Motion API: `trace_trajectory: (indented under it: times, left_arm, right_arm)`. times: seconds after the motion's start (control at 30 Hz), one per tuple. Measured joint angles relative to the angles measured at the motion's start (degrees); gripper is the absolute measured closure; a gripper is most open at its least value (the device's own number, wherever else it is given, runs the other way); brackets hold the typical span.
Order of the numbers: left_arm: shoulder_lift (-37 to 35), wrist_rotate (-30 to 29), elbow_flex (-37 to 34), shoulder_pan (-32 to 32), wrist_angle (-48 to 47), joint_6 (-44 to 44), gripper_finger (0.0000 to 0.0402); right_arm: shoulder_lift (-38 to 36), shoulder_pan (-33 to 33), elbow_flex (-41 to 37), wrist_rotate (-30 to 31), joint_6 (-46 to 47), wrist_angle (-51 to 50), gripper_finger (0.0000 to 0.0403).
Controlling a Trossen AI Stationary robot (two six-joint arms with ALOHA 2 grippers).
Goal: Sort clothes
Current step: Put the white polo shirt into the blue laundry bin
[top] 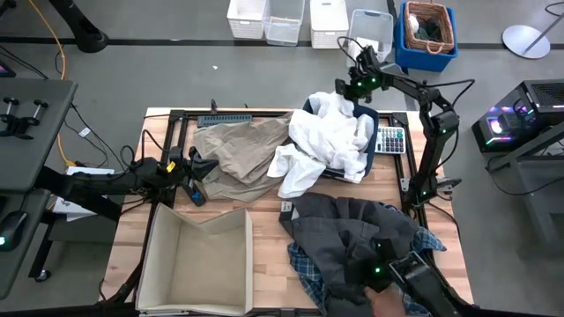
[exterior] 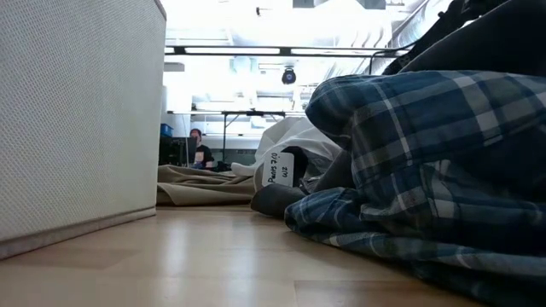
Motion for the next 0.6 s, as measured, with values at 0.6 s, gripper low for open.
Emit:
trace_trajectory:
  times: [0.6]
  left_arm:
    - [0.0, 0.0, 0.0, 0.0, 0.0, 0.0, 0.0401]
  right_arm:
    - [-8.4, 5.6, 0.0, -19.9, -6.5, -0.1, 0.0402]
